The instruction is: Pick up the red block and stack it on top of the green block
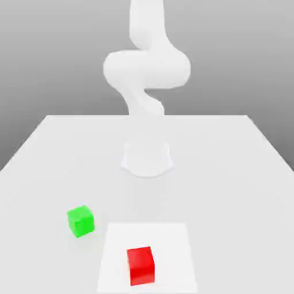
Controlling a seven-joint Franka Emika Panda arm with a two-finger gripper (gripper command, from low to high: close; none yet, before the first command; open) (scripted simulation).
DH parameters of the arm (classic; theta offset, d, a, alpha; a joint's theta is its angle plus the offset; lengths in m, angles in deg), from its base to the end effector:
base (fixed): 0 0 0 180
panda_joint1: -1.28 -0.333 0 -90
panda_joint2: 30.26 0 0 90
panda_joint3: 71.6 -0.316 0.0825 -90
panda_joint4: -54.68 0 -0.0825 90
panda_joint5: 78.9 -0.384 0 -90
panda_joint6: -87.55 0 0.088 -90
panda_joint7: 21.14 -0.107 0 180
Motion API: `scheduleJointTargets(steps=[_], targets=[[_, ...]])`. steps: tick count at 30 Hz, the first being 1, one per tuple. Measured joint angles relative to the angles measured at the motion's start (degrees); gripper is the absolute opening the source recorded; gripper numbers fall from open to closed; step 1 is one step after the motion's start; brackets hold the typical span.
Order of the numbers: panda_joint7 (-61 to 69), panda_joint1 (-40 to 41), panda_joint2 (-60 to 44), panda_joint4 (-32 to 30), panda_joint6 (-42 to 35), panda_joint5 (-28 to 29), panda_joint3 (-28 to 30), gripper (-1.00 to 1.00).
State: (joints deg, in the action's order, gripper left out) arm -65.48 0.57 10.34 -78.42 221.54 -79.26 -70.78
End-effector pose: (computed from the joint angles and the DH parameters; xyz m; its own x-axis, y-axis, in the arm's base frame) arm 0.3811 -0.0025 0.6704 0.5366 -0.7055 0.4628 -0.5227 -0.7086 -0.4741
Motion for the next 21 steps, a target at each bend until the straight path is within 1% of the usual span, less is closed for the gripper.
scheduleJointTargets(steps=[10,21], targets=[[6.23,-2.28,-21.15,-5.35,8.93,-1.7,2.72,0.0],[12.06,-2.74,-43.95,-11.14,18.61,-2.27,3.68,0.0]])
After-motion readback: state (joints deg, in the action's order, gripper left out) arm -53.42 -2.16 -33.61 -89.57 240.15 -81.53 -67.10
